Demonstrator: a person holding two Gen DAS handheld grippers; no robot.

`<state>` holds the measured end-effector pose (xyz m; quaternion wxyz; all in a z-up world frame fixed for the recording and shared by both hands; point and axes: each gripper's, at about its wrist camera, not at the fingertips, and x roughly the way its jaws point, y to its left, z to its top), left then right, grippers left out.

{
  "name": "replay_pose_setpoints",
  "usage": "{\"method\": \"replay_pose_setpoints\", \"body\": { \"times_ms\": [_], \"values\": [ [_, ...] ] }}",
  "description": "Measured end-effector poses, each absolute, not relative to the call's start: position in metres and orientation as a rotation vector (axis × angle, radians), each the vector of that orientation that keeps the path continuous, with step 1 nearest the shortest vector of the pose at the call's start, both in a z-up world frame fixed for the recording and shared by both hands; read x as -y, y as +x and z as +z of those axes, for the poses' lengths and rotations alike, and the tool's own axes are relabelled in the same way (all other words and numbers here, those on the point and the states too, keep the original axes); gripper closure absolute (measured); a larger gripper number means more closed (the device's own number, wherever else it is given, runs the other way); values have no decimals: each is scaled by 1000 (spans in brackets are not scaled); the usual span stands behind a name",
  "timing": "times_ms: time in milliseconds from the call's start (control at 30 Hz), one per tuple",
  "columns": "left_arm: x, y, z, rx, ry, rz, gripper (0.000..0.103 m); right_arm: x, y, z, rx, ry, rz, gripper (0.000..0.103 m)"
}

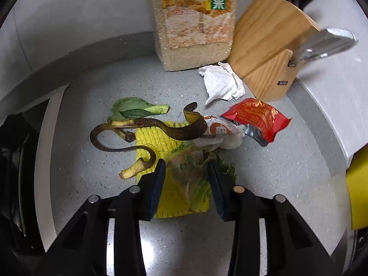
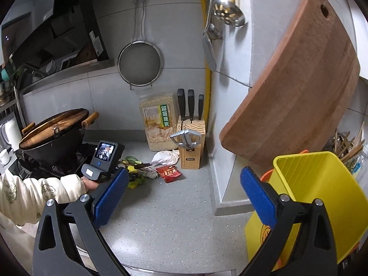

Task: Collect trash
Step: 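Grasp the clear plastic bag with the left gripper while the right grasps the green leaf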

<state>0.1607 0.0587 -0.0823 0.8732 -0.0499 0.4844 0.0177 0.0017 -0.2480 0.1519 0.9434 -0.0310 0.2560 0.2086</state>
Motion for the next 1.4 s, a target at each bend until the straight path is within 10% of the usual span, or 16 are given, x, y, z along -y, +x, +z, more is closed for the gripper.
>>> {"method": "replay_pose_setpoints", "body": {
  "times_ms": [400, 1033, 1167, 1300, 1400],
  "values": [
    [-56, 75, -32, -912, -53, 90, 80, 231, 23, 127, -597, -58, 514, 8],
    [-49, -28, -6, -886, -56, 178, 80, 47, 197, -58, -1052, 21, 687, 9],
    [-64, -43, -2, -896, -65, 218, 80, 9, 212, -86, -1124, -35, 662, 25],
    [-75, -52, -1, -911, -74, 257, 80, 1, 220, -103, -1153, -60, 649, 79],
    [-78, -51, 2, -896, -81, 263, 80, 10, 217, -96, -1144, -24, 657, 94]
  ]
}}
